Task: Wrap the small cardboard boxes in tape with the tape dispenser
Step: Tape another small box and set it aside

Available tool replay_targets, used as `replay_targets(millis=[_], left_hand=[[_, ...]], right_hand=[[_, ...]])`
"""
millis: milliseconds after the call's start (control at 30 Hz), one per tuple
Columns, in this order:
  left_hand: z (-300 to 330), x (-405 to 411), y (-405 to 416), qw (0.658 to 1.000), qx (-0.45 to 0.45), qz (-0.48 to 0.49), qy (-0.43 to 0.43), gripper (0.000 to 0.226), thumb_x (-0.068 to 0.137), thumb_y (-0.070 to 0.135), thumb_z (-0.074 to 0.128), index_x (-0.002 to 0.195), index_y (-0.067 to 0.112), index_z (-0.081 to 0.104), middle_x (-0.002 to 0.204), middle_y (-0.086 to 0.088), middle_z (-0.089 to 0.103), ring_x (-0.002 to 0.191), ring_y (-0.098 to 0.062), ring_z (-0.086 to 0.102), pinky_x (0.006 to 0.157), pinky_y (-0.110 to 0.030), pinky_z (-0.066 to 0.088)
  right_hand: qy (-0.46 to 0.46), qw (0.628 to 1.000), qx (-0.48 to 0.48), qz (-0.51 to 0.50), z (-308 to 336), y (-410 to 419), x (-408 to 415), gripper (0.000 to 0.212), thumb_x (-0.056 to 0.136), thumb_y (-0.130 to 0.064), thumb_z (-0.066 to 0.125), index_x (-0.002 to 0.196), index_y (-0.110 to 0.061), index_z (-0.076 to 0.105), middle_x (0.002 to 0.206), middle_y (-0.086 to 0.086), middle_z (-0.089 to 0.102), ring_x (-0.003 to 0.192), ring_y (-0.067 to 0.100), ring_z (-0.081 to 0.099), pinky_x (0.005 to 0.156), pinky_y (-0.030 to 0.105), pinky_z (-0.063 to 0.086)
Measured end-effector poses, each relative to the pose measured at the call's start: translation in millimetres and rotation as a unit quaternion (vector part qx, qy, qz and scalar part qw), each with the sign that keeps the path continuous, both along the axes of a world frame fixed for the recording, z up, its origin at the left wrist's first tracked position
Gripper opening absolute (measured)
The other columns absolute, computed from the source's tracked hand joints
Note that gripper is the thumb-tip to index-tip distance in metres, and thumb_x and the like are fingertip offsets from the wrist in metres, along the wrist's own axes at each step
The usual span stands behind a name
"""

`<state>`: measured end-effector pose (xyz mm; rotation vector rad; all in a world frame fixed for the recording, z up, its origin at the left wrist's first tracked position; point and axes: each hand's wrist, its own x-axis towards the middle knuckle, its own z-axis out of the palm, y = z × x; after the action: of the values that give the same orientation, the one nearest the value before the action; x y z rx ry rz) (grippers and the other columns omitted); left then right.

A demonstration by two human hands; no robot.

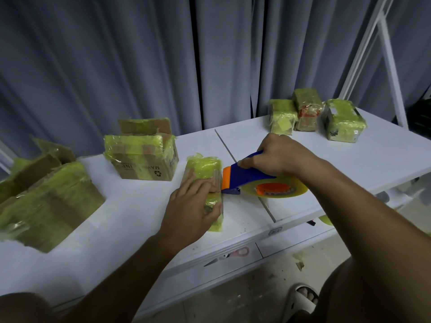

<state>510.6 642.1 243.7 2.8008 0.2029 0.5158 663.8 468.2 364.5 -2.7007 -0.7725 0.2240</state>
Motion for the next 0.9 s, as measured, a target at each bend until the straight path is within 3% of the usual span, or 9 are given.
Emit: replay_targets(millis=[67,167,233,333,500,567,667,800,900], left_hand=[[6,-3,1,1.000,-0.024,-0.009,-0.013,0.037,0.080,0.049,0.053,0.111,0.030,0.056,0.120,0.014,0.059,0.121,-0.013,0.051,0.094,-0.041,0.049],[15,-9,4,0.999,-0.029,-0.005,-0.024,0.038,0.071,0.044,0.059,0.107,0.031,0.055,0.111,0.018,0.057,0.101,-0.007,0.055,0.087,-0.039,0.049],[16,-12,8,1.000,-0.011,0.003,-0.003,0.046,0.071,0.043,0.058,0.116,0.032,0.053,0.119,0.017,0.054,0.106,-0.008,0.053,0.092,-0.040,0.046],[17,-15,15,1.000,0.012,0.007,0.025,0.059,0.072,0.038,0.055,0.131,0.032,0.050,0.140,0.013,0.048,0.129,-0.013,0.045,0.106,-0.048,0.036],[24,-18,23,0.997,-0.063,-0.004,0.033,0.056,0.063,0.013,0.047,0.115,0.033,0.058,0.124,0.020,0.055,0.134,-0.009,0.040,0.120,-0.047,0.007],[23,-19,25,0.998,-0.063,-0.016,0.024,0.058,0.062,0.001,0.052,0.110,0.033,0.058,0.118,0.020,0.055,0.134,-0.011,0.039,0.120,-0.045,0.008],[18,-18,27,0.999,-0.040,-0.032,0.001,0.064,0.064,-0.007,0.060,0.115,0.031,0.057,0.119,0.016,0.053,0.130,-0.015,0.039,0.115,-0.041,0.026],[16,-17,28,0.998,0.037,-0.047,0.028,0.075,0.067,0.014,0.062,0.137,0.036,0.046,0.132,0.010,0.045,0.130,-0.016,0.034,0.115,-0.043,0.027],[12,-16,28,0.996,0.074,-0.037,0.032,0.060,0.081,0.041,0.053,0.140,0.042,0.043,0.135,0.008,0.044,0.128,-0.018,0.038,0.112,-0.046,0.030]], right_hand=[[-0.005,1.000,0.000,-0.009,2,-3,3,0.053,0.079,-0.067,0.068,0.095,-0.016,0.066,0.087,0.003,0.065,0.079,0.020,0.063,0.066,0.035,0.052],[-0.020,0.999,-0.007,-0.027,4,-9,6,0.053,0.079,-0.067,0.068,0.095,-0.016,0.065,0.085,0.002,0.063,0.078,0.021,0.062,0.062,0.034,0.048],[-0.021,0.999,-0.010,-0.034,6,-13,9,0.052,0.080,-0.066,0.068,0.097,-0.016,0.065,0.084,0.001,0.063,0.077,0.020,0.061,0.059,0.032,0.043],[-0.018,0.999,-0.014,-0.035,7,-16,9,0.051,0.081,-0.066,0.068,0.095,-0.017,0.065,0.082,0.000,0.062,0.076,0.018,0.060,0.059,0.031,0.042],[0.008,1.000,-0.007,-0.025,4,-16,6,0.051,0.081,-0.066,0.069,0.089,-0.015,0.067,0.083,0.004,0.065,0.077,0.020,0.064,0.062,0.032,0.047],[0.017,1.000,-0.005,-0.019,3,-14,4,0.052,0.080,-0.066,0.069,0.089,-0.015,0.068,0.084,0.004,0.067,0.078,0.020,0.064,0.064,0.034,0.049],[0.021,1.000,-0.008,-0.011,1,-10,2,0.052,0.080,-0.067,0.069,0.090,-0.016,0.069,0.085,0.003,0.068,0.078,0.019,0.065,0.069,0.035,0.053],[0.019,1.000,-0.009,0.000,2,-6,1,0.052,0.080,-0.067,0.069,0.089,-0.016,0.069,0.084,0.003,0.067,0.078,0.019,0.064,0.065,0.033,0.049],[0.018,1.000,-0.014,0.006,3,-6,1,0.052,0.081,-0.067,0.068,0.091,-0.015,0.069,0.085,0.003,0.067,0.079,0.018,0.064,0.067,0.033,0.049]])
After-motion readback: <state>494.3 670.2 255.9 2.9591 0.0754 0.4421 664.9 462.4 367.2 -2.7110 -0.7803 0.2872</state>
